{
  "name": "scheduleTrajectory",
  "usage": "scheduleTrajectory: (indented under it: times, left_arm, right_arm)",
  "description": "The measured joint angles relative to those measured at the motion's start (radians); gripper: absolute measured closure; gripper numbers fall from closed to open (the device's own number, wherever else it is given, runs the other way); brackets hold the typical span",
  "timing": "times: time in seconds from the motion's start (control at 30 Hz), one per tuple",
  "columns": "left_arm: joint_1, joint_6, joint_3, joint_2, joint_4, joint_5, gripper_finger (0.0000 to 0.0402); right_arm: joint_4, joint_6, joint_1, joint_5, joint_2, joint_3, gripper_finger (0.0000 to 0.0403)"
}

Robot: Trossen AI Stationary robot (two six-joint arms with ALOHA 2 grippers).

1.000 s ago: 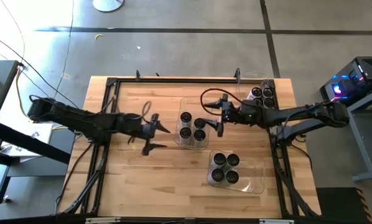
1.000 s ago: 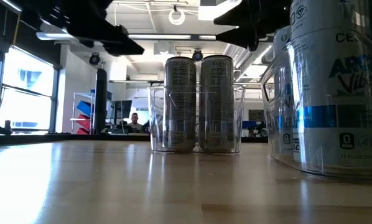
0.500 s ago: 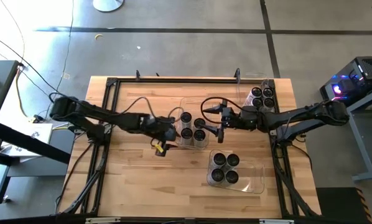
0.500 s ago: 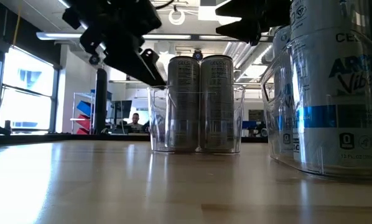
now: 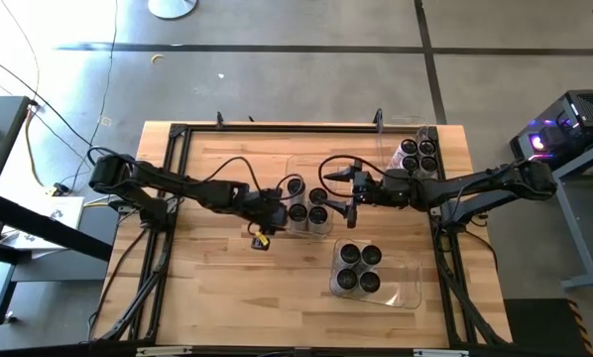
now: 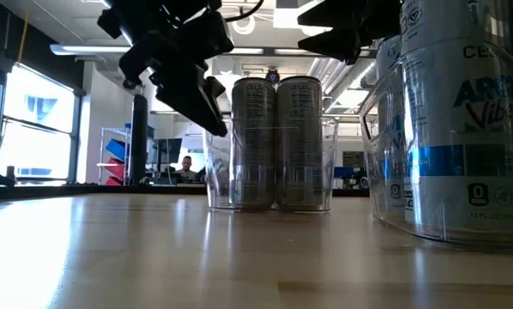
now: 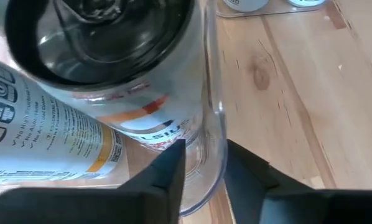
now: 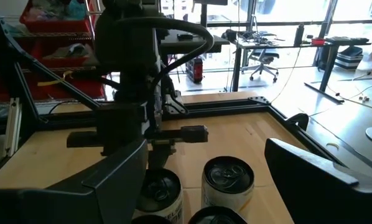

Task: Sort soda cans
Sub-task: Move the transparent bin to the top left of the table

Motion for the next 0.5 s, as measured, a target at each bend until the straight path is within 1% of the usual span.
scheduleTrajectory:
  times: [0.13,0.27,0.33,0.5]
  left_arm:
    - [-0.001,-0.004,0.0,0.0,-0.004,0.004,0.0357]
    - [0.003,-0.004,0.0,0.0,-0.011,0.007,0.0391]
    - [0.012,0.001,0.0,-0.002,-0.024,0.005,0.0396]
    - [0.046,0.022,0.001,-0.005,-0.056,0.002,0.0394]
  right_arm:
    - [-0.004,0.0,0.0,0.0,0.0,0.0,0.0084]
    - [-0.01,0.0,0.0,0.0,0.0,0.0,0.0084]
    - [-0.014,0.0,0.0,0.0,0.001,0.0,0.0084]
    - [-0.015,0.0,0.0,0.0,0.001,0.0,0.0084]
